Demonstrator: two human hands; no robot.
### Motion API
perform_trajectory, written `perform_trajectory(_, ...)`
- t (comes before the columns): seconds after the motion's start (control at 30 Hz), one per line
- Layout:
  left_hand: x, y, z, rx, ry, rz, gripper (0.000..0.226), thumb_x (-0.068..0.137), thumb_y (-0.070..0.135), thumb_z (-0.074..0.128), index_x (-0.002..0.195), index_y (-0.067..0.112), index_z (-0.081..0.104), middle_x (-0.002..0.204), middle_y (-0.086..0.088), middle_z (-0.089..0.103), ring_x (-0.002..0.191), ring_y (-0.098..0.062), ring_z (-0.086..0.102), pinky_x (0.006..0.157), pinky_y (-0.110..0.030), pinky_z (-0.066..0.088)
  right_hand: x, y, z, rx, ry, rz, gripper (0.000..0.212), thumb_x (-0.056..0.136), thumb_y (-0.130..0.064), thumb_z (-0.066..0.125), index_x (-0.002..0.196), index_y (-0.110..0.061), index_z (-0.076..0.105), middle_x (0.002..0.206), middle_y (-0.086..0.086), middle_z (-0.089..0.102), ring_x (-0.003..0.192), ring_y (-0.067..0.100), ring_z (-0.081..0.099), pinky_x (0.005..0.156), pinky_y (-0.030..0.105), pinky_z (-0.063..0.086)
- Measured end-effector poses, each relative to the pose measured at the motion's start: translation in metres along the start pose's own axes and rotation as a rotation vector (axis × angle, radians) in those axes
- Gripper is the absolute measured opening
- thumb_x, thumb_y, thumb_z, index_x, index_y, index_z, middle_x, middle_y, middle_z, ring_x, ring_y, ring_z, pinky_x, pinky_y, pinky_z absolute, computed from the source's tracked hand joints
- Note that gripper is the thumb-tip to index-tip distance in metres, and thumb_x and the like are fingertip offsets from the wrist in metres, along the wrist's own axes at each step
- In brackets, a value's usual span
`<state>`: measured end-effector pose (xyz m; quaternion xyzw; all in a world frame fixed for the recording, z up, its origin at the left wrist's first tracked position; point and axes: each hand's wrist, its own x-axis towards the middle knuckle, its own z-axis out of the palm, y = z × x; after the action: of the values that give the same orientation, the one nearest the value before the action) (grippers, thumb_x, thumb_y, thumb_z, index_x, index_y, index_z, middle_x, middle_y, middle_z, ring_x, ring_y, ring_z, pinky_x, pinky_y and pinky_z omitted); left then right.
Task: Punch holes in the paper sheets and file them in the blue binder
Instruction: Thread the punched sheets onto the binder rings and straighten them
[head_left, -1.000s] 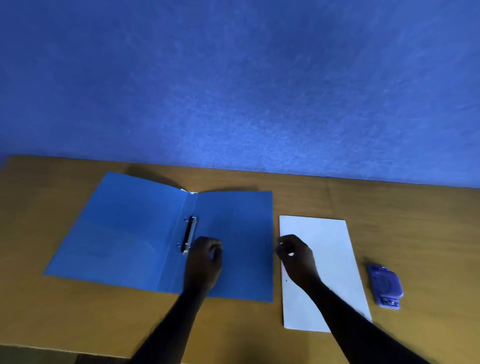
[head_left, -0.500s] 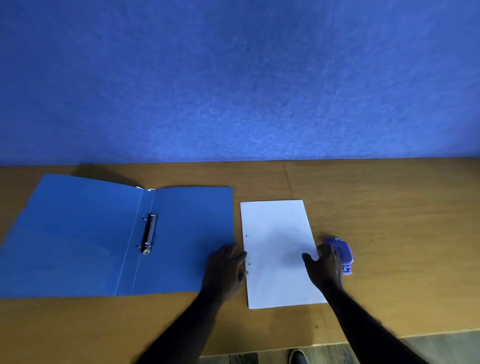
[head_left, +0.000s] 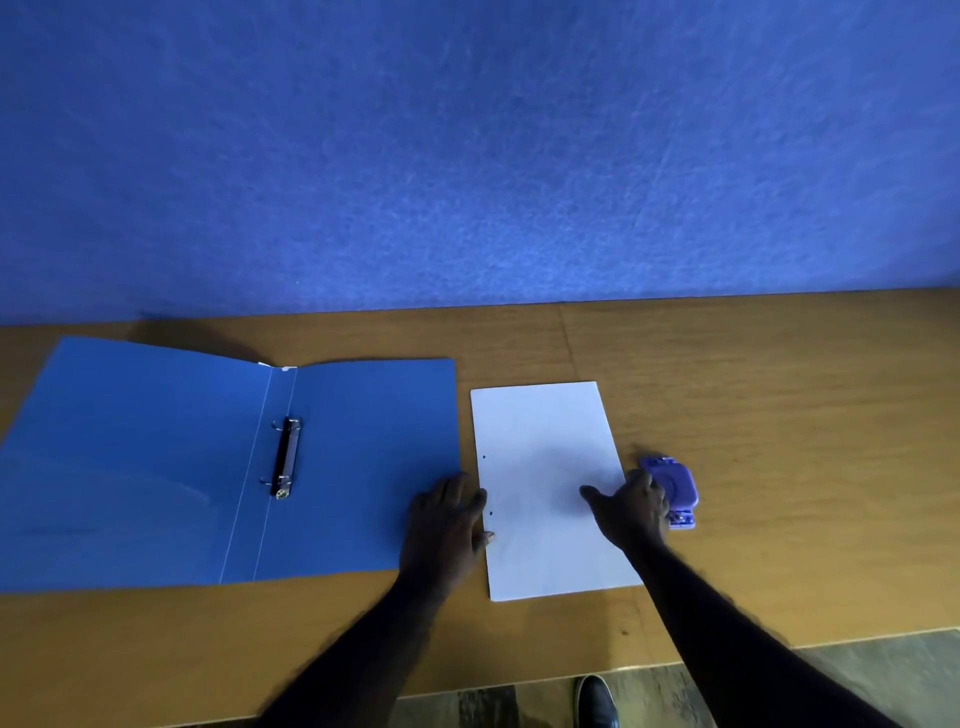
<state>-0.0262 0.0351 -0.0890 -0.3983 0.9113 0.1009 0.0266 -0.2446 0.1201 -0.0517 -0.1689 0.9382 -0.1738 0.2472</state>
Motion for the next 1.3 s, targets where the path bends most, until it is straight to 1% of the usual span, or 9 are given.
perform_trajectory(0.2,0.002,-0.002,0.002,0.005,-0.018,0.002,0.057,0.089,0.053,0.053,0.139,0.027,0.045,0.148,-0.003,0.036,0.137,-0.026,0.032,0.106,-0.046,0.034,0.015,-0.007,-0.004,-0.017,-0.073,0.095,0.083,0.078,-0.054,0.071,0.134,0.004,0.045,0.14,0.024,0.045,0.132,0.04,0.041,0.11,0.049,0.036)
perform_trajectory(0.4,0.001,-0.001,0.0,0.002,-0.009,0.001,0.057,0.088,0.053,0.054,0.138,0.027,0.046,0.147,-0.004,0.038,0.137,-0.026,0.033,0.104,-0.045,0.034,0.018,-0.011,-0.006,-0.094,-0.128,0.068,0.08,0.079,-0.056,0.068,0.131,0.001,0.049,0.137,0.023,0.05,0.129,0.04,0.044,0.109,0.048,0.037)
perform_trajectory(0.53,0.002,0.0,-0.001,0.018,-0.024,-0.005,0.056,0.088,0.053,0.054,0.138,0.028,0.048,0.147,-0.005,0.039,0.137,-0.028,0.034,0.103,-0.046,0.035,0.014,-0.02,-0.002,-0.112,-0.172,0.031,0.089,0.075,-0.072,0.06,0.128,-0.001,0.054,0.134,0.022,0.053,0.127,0.039,0.047,0.106,0.044,0.039)
perform_trajectory(0.7,-0.001,-0.001,-0.003,0.05,0.005,0.013,0.051,0.076,0.052,0.07,0.119,0.026,0.064,0.13,-0.006,0.058,0.12,-0.029,0.054,0.087,-0.045,0.049,0.015,-0.027,0.005,0.244,-0.257,0.124,0.106,0.069,-0.083,0.055,0.134,0.001,0.051,0.133,0.018,0.055,0.122,0.034,0.052,0.105,0.043,0.042)
perform_trajectory(0.8,0.0,-0.002,0.002,0.028,0.02,0.012,0.052,0.083,0.052,0.063,0.127,0.026,0.058,0.138,-0.007,0.051,0.128,-0.03,0.048,0.095,-0.047,0.044,0.015,-0.028,-0.001,0.522,-0.408,0.134,0.085,0.063,-0.084,0.058,0.104,-0.009,0.066,0.102,0.007,0.064,0.089,0.023,0.06,0.08,0.034,0.048)
perform_trajectory(0.93,0.001,-0.002,0.003,0.008,0.007,0.003,0.054,0.087,0.053,0.056,0.134,0.027,0.05,0.144,-0.005,0.042,0.132,-0.028,0.039,0.1,-0.045,0.037,0.018,-0.02,-0.017,0.682,-0.617,0.03,0.065,0.074,-0.063,0.07,0.116,-0.013,0.069,0.112,0.002,0.074,0.107,0.024,0.068,0.1,0.04,0.05)
perform_trajectory(1.0,0.002,-0.002,0.003,0.003,0.005,-0.004,0.054,0.088,0.053,0.055,0.135,0.027,0.048,0.146,-0.005,0.038,0.134,-0.028,0.035,0.102,-0.046,0.036,0.022,-0.014,-0.025,0.665,-0.627,-0.043,0.052,0.079,-0.045,0.075,0.114,-0.008,0.07,0.108,0.007,0.076,0.103,0.026,0.071,0.094,0.04,0.055)
perform_trajectory(1.1,0.001,-0.003,0.005,-0.004,0.008,-0.009,0.055,0.088,0.053,0.055,0.136,0.027,0.047,0.148,-0.005,0.036,0.136,-0.028,0.032,0.104,-0.046,0.034,0.03,-0.004,-0.038,0.576,-0.483,-0.152,0.033,0.083,-0.016,0.075,0.114,-0.005,0.068,0.107,0.013,0.075,0.096,0.029,0.071,0.088,0.043,0.057)
perform_trajectory(1.3,0.003,-0.005,0.007,-0.017,-0.002,-0.005,0.056,0.086,0.053,0.057,0.136,0.027,0.049,0.149,-0.006,0.037,0.138,-0.028,0.033,0.105,-0.046,0.032,0.036,-0.003,-0.041,0.283,-0.397,-0.281,0.025,0.087,-0.005,0.065,0.111,-0.009,0.068,0.102,0.009,0.074,0.087,0.022,0.07,0.077,0.037,0.059)
